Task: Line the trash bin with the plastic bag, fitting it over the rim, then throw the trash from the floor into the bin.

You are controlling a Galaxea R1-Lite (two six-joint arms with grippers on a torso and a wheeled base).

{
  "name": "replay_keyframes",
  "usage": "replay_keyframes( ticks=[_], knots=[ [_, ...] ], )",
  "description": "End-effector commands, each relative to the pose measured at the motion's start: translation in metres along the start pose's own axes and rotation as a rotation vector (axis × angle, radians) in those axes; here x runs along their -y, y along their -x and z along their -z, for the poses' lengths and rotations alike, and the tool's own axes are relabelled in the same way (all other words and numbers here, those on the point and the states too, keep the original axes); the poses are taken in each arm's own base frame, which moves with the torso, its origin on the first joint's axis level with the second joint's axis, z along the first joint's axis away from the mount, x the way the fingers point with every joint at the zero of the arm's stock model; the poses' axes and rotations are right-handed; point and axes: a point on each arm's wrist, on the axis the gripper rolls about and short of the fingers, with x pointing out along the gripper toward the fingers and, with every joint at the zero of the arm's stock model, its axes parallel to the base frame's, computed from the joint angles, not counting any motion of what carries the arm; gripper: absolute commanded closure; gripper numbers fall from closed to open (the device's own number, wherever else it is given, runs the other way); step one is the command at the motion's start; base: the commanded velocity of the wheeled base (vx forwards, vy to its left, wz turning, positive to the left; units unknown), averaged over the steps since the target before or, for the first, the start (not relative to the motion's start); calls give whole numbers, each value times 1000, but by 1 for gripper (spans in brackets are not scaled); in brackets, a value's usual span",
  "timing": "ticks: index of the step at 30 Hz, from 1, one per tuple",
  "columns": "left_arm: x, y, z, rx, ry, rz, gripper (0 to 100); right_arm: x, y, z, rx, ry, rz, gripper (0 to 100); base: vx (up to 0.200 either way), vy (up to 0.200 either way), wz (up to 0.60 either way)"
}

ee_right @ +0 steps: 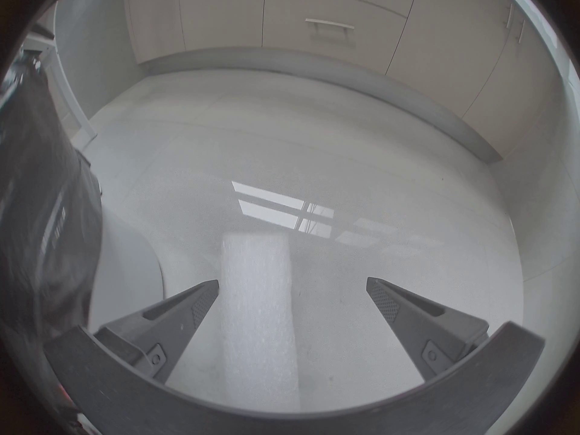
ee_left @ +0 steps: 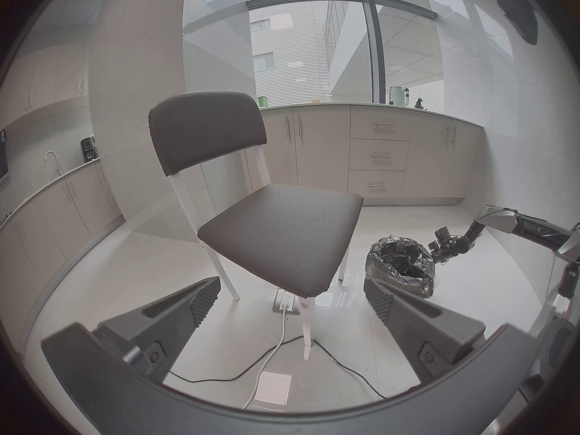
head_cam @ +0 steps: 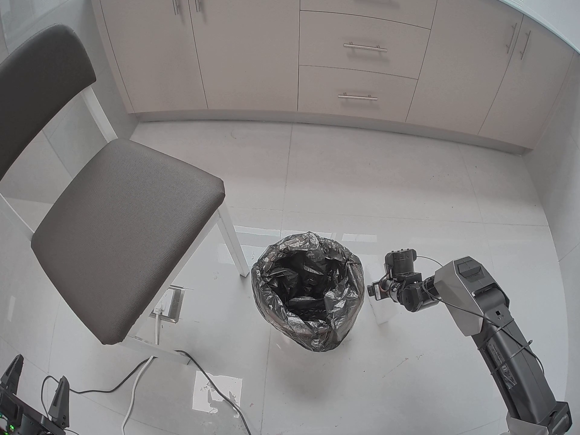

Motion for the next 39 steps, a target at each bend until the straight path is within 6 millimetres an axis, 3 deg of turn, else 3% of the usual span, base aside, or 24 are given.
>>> replay_keyframes(
  ticks=[1,3,4,25,31,34,35,39],
  knots=[
    [0,0,0,-2,-1,0,0,-4,-7,21,-40,9,19,0,0,0,0],
    [0,0,0,0,-1,0,0,-5,-8,23,-49,12,28,0,0,0,0],
    [0,0,0,-2,-1,-2,0,-5,-8,23,-51,11,31,100,0,0,0],
    [0,0,0,-2,1,-2,0,-2,-7,21,-49,5,82,100,0,0,0],
    [0,0,0,-2,8,-2,0,13,1,-5,-7,-18,107,100,0,0,0],
    [0,0,0,0,16,-2,0,24,19,-44,49,-34,121,100,0,0,0],
    [0,0,0,0,16,-2,0,25,20,-46,52,-35,121,100,0,0,0],
    [0,0,0,0,21,-2,0,36,57,-102,99,-43,121,100,0,0,0]
  ],
)
